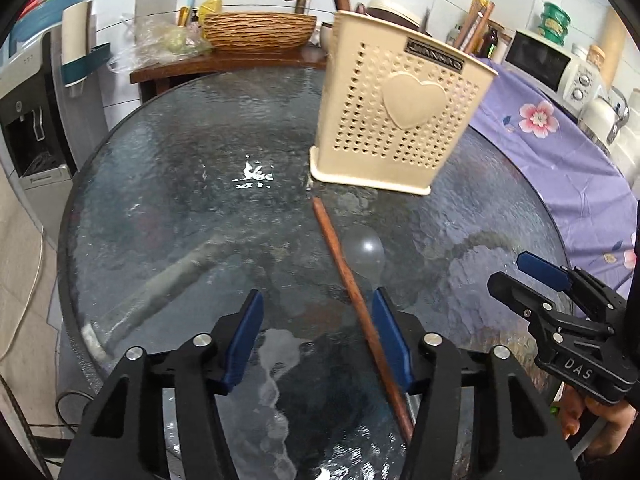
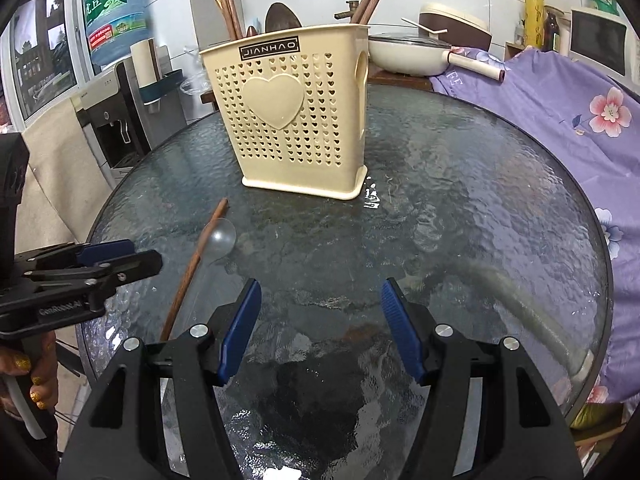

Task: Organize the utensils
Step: 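Move both tools back over the brown chopstick and clear plastic spoon on the table, then close left tool on the brown chopstick while right tool grasps the clear plastic spoon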

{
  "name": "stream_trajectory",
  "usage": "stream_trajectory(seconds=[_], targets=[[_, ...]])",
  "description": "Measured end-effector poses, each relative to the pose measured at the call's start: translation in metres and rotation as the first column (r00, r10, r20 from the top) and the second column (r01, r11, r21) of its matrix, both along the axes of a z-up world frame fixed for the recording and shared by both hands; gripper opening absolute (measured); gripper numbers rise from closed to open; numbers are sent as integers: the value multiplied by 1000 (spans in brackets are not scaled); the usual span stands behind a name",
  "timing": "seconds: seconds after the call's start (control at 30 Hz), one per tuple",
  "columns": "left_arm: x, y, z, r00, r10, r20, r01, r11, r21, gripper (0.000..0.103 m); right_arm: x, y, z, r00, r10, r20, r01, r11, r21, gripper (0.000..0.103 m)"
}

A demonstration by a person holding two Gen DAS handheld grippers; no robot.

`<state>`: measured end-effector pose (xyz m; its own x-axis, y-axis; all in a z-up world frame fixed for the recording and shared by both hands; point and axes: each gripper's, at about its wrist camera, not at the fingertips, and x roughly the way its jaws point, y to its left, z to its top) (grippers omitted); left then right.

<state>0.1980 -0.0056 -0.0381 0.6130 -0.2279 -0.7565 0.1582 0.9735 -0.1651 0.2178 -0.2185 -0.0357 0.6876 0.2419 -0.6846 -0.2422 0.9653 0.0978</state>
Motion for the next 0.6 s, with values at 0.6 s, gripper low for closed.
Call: stream_trajectory(seconds=[0.6], targets=[[5,-29,-18,999,-45,-32,48,993,110,40,0,10,-1,1000,8,-12,-8,1000,-2,63]])
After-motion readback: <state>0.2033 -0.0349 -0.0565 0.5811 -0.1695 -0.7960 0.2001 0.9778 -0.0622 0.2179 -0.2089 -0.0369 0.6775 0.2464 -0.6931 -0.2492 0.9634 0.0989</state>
